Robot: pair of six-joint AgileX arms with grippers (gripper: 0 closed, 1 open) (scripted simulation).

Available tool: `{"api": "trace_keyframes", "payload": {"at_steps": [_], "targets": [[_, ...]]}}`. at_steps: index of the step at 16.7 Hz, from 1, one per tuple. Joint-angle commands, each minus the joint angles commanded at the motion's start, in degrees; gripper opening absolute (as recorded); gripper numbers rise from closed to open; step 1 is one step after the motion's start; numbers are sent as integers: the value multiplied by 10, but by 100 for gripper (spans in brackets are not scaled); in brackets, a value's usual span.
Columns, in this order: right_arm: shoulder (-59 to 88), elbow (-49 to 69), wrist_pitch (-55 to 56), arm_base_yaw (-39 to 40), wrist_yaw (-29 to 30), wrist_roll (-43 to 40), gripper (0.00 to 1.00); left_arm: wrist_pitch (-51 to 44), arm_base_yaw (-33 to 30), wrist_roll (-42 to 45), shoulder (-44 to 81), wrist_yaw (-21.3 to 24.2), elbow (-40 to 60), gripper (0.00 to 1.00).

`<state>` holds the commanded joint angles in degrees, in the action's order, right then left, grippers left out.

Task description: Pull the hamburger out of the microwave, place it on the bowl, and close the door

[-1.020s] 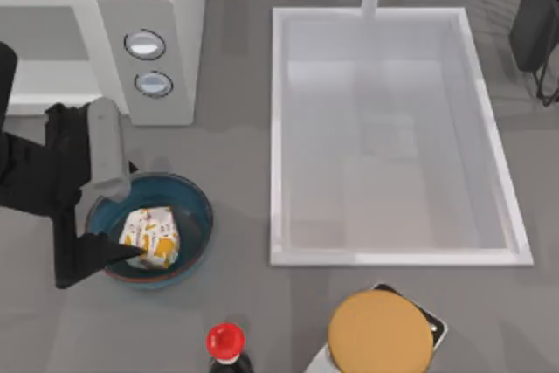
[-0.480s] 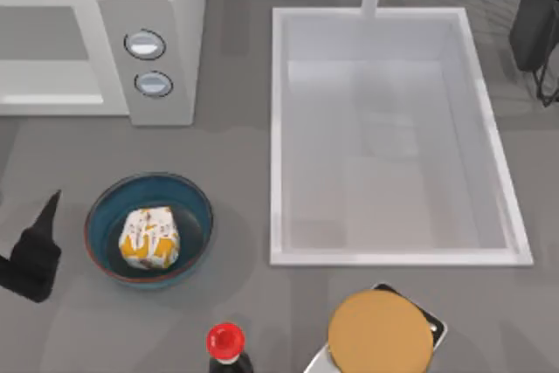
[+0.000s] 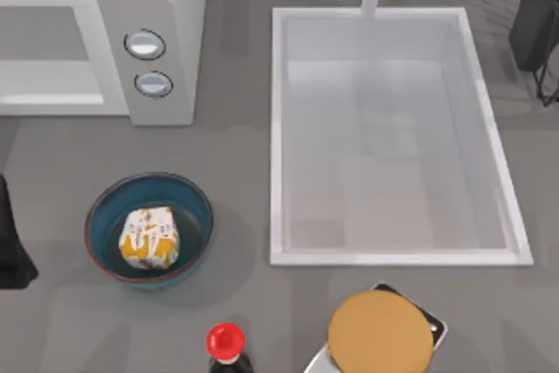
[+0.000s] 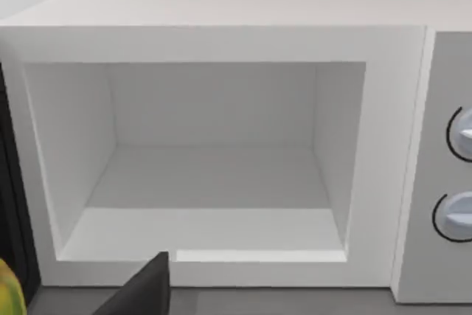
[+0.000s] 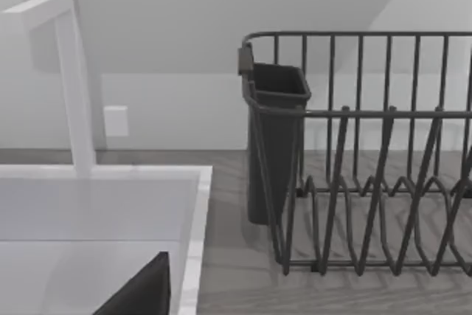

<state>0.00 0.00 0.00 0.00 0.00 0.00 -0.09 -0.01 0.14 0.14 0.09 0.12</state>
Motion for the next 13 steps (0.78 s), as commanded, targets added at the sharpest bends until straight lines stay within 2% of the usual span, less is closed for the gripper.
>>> {"api": "trace_keyframes", "payload": {"at_steps": [5, 13], "targets": [[0, 0, 0, 0, 0, 0, 100, 1, 0, -1, -1, -1, -1, 100], [0, 0, 0, 0, 0, 0, 100, 1, 0, -1, -1, -1, -1, 40]]}}
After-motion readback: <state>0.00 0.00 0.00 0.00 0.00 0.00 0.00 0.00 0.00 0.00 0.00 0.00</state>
